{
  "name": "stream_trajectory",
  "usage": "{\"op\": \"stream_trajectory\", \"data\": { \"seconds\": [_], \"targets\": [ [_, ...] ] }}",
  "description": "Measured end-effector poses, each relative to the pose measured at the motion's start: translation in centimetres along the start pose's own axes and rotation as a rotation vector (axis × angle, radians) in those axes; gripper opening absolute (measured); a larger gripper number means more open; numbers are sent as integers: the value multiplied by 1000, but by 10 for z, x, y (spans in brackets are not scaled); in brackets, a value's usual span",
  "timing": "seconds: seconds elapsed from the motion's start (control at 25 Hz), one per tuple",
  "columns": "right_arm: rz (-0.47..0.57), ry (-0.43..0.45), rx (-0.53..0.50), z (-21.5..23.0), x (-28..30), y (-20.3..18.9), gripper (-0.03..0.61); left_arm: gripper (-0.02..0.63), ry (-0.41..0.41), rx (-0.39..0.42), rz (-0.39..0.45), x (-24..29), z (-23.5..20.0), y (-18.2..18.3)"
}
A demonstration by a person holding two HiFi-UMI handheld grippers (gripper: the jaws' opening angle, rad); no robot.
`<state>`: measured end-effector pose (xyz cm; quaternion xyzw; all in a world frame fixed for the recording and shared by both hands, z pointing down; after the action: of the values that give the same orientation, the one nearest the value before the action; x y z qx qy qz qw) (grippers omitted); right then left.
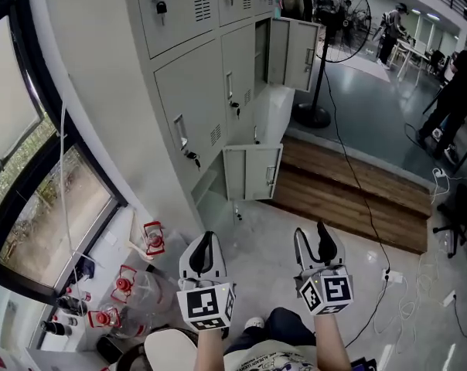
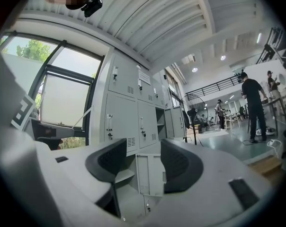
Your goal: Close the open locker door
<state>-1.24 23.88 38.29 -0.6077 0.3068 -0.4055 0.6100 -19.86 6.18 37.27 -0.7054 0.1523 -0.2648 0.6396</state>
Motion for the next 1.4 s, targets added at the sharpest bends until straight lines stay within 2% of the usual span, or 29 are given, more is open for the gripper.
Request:
{"op": "stream_trajectory", "data": {
  "seconds": [0.4, 0.72, 1.4],
  "targets": [
    [-26, -15, 10, 9, 35, -5, 225, 14, -20, -1, -27, 38, -7, -2],
    [-28, 19, 17, 33, 93, 0, 225, 14, 13, 0, -35, 87, -8, 4],
    [-25, 149, -19, 139, 240, 33, 225, 14, 115, 13, -29, 238, 32, 43]
  ]
}}
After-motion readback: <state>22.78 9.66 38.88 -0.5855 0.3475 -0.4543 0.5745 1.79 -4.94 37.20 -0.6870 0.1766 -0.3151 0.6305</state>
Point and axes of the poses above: the fingertips, and each gripper's own axes: x forward along the fingers, z to its right, y out of its top, the point moved 7 cm from there along -x, backward along the fingers, and after that the axes turned 9 degrees about -z, right-handed, at the moved point
